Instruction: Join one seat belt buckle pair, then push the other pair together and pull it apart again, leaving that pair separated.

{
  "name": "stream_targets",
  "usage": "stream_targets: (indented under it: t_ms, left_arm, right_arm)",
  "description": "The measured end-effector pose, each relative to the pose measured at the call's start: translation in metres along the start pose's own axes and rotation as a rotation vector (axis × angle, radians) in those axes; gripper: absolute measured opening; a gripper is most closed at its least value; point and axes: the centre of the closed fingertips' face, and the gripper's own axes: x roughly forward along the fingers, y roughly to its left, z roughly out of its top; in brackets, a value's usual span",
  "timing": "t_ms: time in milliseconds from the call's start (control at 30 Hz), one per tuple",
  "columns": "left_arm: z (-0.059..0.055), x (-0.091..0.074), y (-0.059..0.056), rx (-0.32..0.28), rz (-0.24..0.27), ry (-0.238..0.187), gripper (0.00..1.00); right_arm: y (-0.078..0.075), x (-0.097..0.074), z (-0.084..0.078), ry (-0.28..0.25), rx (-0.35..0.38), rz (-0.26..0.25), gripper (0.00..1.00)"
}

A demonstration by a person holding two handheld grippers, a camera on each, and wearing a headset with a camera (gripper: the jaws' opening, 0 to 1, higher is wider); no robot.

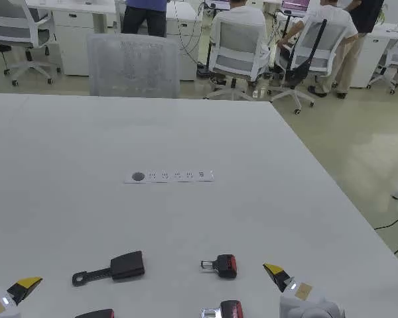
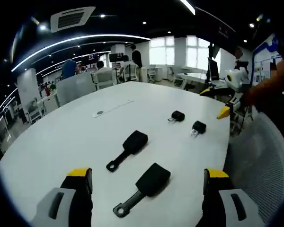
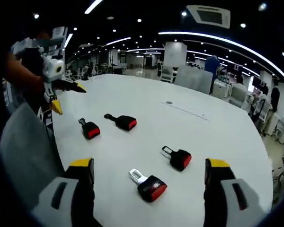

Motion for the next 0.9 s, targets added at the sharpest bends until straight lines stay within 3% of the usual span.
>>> stream_targets:
  t_ms: [367,900]
  left_arm:
    - [-0.001,-0.002,-0.001,0.0,-0.005,0.005,1.0]
    - [0.0,-0.002,0.0,-0.015,0.006,0.005,1.0]
  right_arm:
    - [0.007,0.006,0.0,0.003,-0.021,0.031,1.0]
    - [0.011,0.006,-0.002,0.0,-0.01,0.034,1.0]
